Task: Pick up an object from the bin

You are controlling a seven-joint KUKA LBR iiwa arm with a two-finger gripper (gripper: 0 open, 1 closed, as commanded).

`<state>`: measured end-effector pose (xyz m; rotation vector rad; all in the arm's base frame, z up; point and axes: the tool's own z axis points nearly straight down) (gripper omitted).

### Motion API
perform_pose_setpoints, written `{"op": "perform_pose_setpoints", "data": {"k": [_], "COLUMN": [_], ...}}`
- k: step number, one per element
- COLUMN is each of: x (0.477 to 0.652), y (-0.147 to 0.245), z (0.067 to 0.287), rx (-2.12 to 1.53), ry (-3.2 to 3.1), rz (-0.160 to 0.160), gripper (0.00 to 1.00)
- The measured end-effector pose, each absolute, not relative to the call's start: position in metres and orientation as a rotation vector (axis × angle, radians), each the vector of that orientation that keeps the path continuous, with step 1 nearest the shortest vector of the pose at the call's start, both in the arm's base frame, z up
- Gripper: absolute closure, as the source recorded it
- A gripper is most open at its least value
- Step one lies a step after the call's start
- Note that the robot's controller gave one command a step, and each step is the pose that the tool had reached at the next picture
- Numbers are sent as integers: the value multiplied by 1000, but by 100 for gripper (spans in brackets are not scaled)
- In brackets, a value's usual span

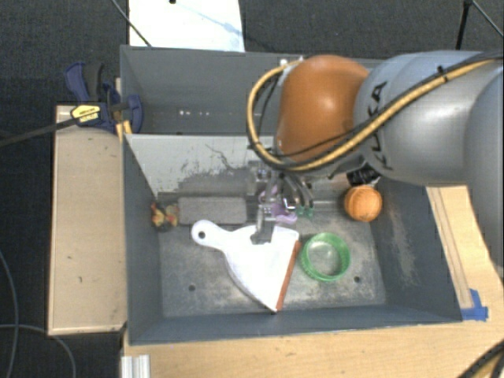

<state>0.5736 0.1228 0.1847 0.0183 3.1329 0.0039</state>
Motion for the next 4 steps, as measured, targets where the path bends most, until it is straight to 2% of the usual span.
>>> {"op": "perform_pose_setpoints", "data": {"k": [1, 2, 3, 4], "x": [508, 510, 543, 540], "y": [136, 144, 131, 164], "z": [109, 89, 74, 73], "rx": [78, -46, 17, 357], "ry": [3137, 3143, 3146, 3116], "rz": [2, 1, 4, 5], "gripper": [0, 0, 0, 100]}}
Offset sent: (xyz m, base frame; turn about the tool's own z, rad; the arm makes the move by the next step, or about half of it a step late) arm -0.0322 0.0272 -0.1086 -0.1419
